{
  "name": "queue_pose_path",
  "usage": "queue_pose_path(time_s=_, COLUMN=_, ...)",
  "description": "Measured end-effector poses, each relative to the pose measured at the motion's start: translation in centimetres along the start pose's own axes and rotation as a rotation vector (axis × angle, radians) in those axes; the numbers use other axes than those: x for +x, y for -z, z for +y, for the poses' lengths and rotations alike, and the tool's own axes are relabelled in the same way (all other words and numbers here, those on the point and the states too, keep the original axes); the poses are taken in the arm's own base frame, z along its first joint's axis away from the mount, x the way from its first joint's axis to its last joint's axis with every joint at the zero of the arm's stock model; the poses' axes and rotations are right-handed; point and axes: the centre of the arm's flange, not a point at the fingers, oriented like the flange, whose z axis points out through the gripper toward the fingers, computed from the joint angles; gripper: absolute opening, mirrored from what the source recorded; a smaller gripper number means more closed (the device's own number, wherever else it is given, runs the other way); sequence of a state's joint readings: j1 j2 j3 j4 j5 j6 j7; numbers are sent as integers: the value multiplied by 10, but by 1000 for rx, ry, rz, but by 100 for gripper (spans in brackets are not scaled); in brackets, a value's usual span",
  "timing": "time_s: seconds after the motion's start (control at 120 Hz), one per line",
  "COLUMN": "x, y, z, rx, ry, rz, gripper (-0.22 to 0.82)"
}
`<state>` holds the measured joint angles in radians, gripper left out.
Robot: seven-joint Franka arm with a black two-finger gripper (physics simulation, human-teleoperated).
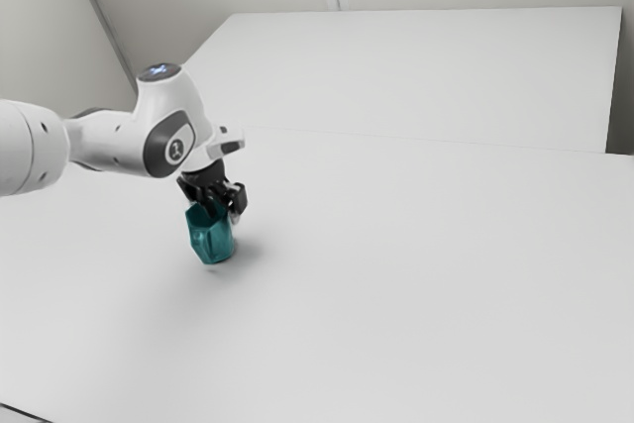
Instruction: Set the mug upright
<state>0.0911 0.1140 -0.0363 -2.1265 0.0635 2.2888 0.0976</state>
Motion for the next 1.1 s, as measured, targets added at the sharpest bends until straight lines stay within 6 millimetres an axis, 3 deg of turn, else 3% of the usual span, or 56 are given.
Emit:
queue_pose_path(time_s=0.133, x=-4, y=37, z=1, rx=12, ry=13, rz=46, gripper=43)
queue_pose_path(time_s=0.3, x=-4, y=82, z=9, rx=16, ry=17, rz=67, gripper=52)
queue_pose_path(time_s=0.367, x=5, y=96, z=11, rx=9, ry=18, rz=64, gripper=55)
queue_pose_path(time_s=0.483, x=38, y=129, z=13, rx=-3, ry=20, rz=57, gripper=57)
queue_pose_path(time_s=0.608, x=67, y=168, z=5, rx=-15, ry=30, rz=61, gripper=59)
queue_pose_path(time_s=0.708, x=77, y=195, z=2, rx=-33, ry=30, rz=57, gripper=59)
queue_pose_path(time_s=0.875, x=73, y=212, z=3, rx=-45, ry=19, rz=20, gripper=60)
queue_pose_path(time_s=1.1, x=68, y=212, z=5, rx=-51, ry=7, rz=-17, gripper=60)
